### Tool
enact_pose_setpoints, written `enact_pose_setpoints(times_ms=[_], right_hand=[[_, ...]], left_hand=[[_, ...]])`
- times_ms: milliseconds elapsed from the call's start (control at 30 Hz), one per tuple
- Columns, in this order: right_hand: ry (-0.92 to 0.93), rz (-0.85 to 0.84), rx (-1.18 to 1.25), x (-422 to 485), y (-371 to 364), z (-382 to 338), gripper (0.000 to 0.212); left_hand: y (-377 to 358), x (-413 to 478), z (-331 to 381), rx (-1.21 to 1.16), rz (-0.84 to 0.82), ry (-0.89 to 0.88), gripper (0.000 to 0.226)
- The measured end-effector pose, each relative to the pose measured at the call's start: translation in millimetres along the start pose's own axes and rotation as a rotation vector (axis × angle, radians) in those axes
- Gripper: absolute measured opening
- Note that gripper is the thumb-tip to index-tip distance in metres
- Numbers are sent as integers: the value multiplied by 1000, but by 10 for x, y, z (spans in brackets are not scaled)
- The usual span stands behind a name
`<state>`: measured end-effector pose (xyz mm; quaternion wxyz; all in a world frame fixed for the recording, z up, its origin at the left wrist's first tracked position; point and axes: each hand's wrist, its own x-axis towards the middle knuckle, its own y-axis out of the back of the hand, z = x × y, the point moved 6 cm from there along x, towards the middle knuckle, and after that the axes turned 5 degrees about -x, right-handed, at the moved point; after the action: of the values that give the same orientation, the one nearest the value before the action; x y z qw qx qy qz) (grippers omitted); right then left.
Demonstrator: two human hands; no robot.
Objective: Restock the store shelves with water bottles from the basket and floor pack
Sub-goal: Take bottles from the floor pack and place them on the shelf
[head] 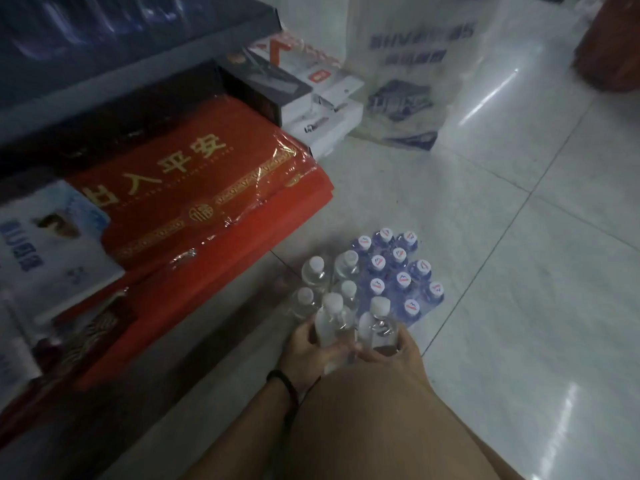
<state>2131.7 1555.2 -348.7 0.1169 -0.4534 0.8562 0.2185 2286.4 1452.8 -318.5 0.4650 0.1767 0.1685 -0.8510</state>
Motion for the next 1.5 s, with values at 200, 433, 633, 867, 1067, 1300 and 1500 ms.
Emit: enact_pose_setpoints(times_ms=[200,433,633,867,1067,1300,1500], right_hand=[[234,-285,68,-310,-135,-1281,38],[397,-599,93,-826,-290,-2695,47],[641,-746,6,-1669,-620,-4093,50],[883,-697,18,-2579,-1178,-5562,55],[1081,-630,14,-3094,-1784,-6719,61],[1178,-569,29,-3273,-2620,-7817,60],[1177,-567,-2,-3423,-3337,-8418,59]], left_hand=[[171,-446,1079,-222,87,-227,37],[725,-1444,2227,-20,166,-482,68],[1255,-2481,3234,-39,333,-680,74],[1994,-3633,4454,31,575,-831,61],[2656,-4334,5359,136,796,-932,52],[3327,-4778,6280,277,1018,-960,59],[3975,-5003,6585,303,1345,-897,92]])
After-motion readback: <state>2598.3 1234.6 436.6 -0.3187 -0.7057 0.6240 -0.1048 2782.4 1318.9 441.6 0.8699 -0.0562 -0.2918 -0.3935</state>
